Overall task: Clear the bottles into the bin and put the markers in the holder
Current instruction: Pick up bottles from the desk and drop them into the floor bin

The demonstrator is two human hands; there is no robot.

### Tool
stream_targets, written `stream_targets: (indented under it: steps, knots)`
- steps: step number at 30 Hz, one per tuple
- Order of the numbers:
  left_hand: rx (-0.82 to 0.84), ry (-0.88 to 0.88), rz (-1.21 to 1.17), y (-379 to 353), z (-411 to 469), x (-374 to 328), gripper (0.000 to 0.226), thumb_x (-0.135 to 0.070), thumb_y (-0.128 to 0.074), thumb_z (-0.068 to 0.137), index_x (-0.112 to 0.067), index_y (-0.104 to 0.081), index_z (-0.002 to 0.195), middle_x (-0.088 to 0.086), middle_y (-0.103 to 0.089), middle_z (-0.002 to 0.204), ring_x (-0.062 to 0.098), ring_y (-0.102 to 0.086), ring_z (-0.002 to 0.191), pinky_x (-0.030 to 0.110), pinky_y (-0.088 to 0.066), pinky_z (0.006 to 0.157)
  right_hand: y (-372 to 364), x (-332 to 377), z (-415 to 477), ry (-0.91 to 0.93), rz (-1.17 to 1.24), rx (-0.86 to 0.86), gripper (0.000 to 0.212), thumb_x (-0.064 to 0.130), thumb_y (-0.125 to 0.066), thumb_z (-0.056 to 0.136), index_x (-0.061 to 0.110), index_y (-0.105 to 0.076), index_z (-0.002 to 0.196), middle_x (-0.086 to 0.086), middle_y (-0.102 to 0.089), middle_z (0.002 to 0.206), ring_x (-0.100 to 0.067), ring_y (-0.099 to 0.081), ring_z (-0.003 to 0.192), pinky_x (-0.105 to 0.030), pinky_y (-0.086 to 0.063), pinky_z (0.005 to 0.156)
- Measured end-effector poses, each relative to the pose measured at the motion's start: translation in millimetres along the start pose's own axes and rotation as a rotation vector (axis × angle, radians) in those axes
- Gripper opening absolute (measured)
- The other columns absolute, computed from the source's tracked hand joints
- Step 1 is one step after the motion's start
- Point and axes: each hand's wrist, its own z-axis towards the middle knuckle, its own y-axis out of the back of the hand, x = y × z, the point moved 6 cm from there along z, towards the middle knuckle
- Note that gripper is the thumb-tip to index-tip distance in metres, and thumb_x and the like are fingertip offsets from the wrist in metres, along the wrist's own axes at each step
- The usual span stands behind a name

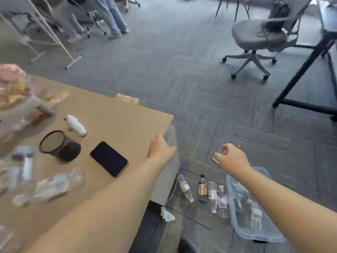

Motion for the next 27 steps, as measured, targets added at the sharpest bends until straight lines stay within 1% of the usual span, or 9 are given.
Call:
stream_targets:
  steps: [3,6,10,12,15,18,21,23,27]
  knots:
    - [-0.141,0.068,-0.071,88.7,-6.0,62.2,0.068,-0.023,-0.065,0.084,-0.012,-0.034,0.144,0.013,-0.043,0.141,0.031,-0.046,0.127,0.036,-0.041,0.099,-29.1,101.3,-12.7,0.183,-0.076,0.033,0.046,0.027,-0.053,0.094,0.008,-0.046,0.135,-0.009,-0.056,0.125,-0.021,-0.053,0.096,-0.026,-0.036,0.078]
    - [-0.31,0.164,-0.153,172.4,-30.3,140.7,0.067,-0.025,-0.066,0.083,-0.013,-0.037,0.142,0.011,-0.045,0.14,0.03,-0.049,0.126,0.038,-0.045,0.1,-73.8,201.2,-46.1,0.38,-0.142,0.081,0.044,0.024,-0.055,0.092,0.005,-0.048,0.131,-0.006,-0.056,0.101,-0.023,-0.052,0.09,-0.028,-0.039,0.08]
    - [-0.433,0.346,-0.221,248.3,-87.9,263.2,0.063,-0.025,-0.067,0.083,-0.014,-0.043,0.139,0.009,-0.054,0.134,0.03,-0.055,0.12,0.037,-0.048,0.097,-159.7,303.1,-120.3,0.559,-0.218,0.198,0.042,0.023,-0.054,0.093,0.009,-0.048,0.132,-0.01,-0.059,0.116,-0.025,-0.058,0.095,-0.025,-0.044,0.072]
    - [-0.477,0.44,-0.22,272.2,-121.4,323.3,0.057,-0.027,-0.067,0.082,-0.011,-0.048,0.134,0.011,-0.057,0.127,0.031,-0.058,0.113,0.037,-0.05,0.092,-205.2,336.4,-164.0,0.682,-0.33,0.243,0.044,0.026,-0.053,0.092,0.012,-0.047,0.133,-0.009,-0.058,0.125,-0.027,-0.057,0.105,-0.03,-0.048,0.08]
    - [-0.486,0.56,-0.214,290.1,-162.9,398.6,0.057,-0.027,-0.063,0.082,-0.01,-0.045,0.134,0.013,-0.054,0.127,0.031,-0.057,0.114,0.037,-0.05,0.091,-271.0,365.1,-228.3,0.878,-0.537,0.317,0.044,0.028,-0.051,0.092,0.015,-0.046,0.133,-0.007,-0.052,0.13,-0.028,-0.054,0.113,-0.032,-0.044,0.085]
    - [-0.485,0.61,-0.21,294.1,-186.3,448.4,0.055,-0.033,-0.064,0.084,-0.009,-0.047,0.131,0.013,-0.054,0.124,0.031,-0.058,0.11,0.034,-0.049,0.082,-320.8,377.0,-272.4,0.98,-0.731,0.371,0.046,0.027,-0.052,0.09,0.017,-0.045,0.135,-0.004,-0.048,0.131,-0.028,-0.051,0.117,-0.033,-0.043,0.086]
    - [-0.473,0.605,-0.23,287.3,-190.9,475.5,0.048,-0.024,-0.062,0.086,-0.008,-0.049,0.129,0.014,-0.054,0.123,0.032,-0.057,0.11,0.032,-0.047,0.081,-348.9,388.4,-281.0,0.984,-0.812,0.365,0.045,0.024,-0.053,0.087,0.014,-0.048,0.131,-0.008,-0.051,0.125,-0.03,-0.052,0.113,-0.037,-0.046,0.09]
    - [-0.439,0.628,-0.251,280.1,-187.8,483.2,0.055,-0.027,-0.062,0.084,-0.01,-0.046,0.133,0.015,-0.054,0.124,0.034,-0.058,0.109,0.036,-0.051,0.087,-357.4,392.4,-273.4,0.959,-0.849,0.359,0.045,0.023,-0.055,0.087,0.012,-0.049,0.13,-0.01,-0.052,0.123,-0.031,-0.053,0.112,-0.04,-0.048,0.091]
    - [-0.417,0.651,-0.328,275.3,-176.2,474.9,0.061,-0.036,-0.066,0.082,-0.01,-0.043,0.133,0.014,-0.053,0.127,0.034,-0.058,0.109,0.039,-0.052,0.085,-367.7,398.1,-234.8,0.893,-0.938,0.385,0.05,0.024,-0.059,0.084,0.009,-0.047,0.13,-0.013,-0.049,0.123,-0.031,-0.052,0.11,-0.04,-0.051,0.088]
